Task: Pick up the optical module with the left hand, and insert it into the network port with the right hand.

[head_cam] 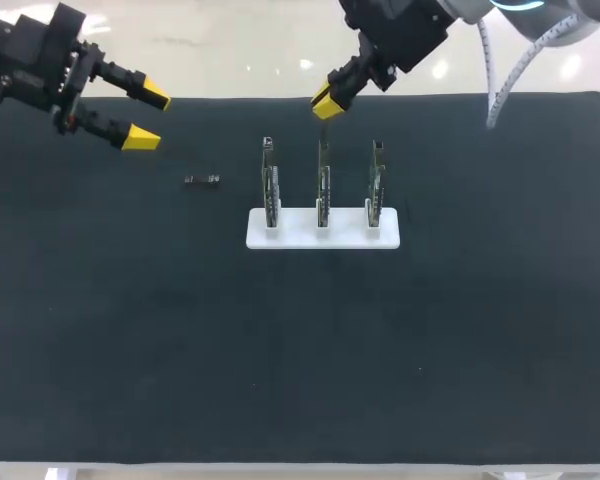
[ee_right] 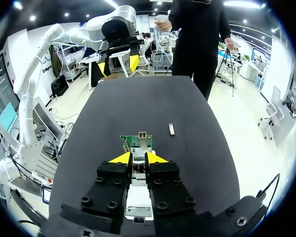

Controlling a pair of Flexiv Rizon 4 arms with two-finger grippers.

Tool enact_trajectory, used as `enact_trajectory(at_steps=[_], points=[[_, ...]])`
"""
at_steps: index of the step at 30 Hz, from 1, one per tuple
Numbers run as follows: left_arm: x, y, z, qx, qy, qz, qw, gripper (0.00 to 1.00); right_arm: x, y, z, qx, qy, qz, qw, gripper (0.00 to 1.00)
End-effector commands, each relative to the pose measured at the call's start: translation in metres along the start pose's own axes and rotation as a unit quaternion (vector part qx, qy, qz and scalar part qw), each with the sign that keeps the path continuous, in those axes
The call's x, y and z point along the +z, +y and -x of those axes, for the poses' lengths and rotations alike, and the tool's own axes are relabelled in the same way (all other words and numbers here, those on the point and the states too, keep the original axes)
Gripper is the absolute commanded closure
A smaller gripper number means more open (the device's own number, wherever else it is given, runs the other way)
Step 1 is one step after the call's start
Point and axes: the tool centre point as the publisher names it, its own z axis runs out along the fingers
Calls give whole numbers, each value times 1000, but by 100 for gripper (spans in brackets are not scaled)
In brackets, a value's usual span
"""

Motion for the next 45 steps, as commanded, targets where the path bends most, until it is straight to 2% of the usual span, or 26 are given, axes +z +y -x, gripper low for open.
enact_trajectory(at_steps=[1, 25, 26, 27, 36, 37, 38, 39, 45], points=[[0, 0, 0, 0, 2, 0, 1000, 0, 3, 0, -2, 0, -3, -2, 1000, 100], [0, 0, 0, 0, 2, 0, 1000, 0, 8, -2, -2, -4, -2, -7, 1000, 100], [0, 0, 0, 0, 2, 0, 1000, 0, 7, -3, 0, -4, -2, -7, 1000, 68], [0, 0, 0, 0, 2, 0, 1000, 0, 6, -3, 2, -3, -1, -9, 1000, 0], [0, 0, 0, 0, 2, 0, 1000, 0, -2, -2, 8, 2, 9, -12, 1000, 0], [0, 0, 0, 0, 2, 0, 1000, 0, -2, -2, 8, 2, 10, -12, 1000, 34], [0, 0, 0, 0, 2, 0, 1000, 0, -2, -2, 8, 2, 10, -12, 1000, 58], [0, 0, 0, 0, 2, 0, 1000, 0, -2, -2, 8, 0, 12, -11, 1000, 100], [0, 0, 0, 0, 2, 0, 1000, 0, 3, 0, 1, -3, 11, -9, 1000, 100]])
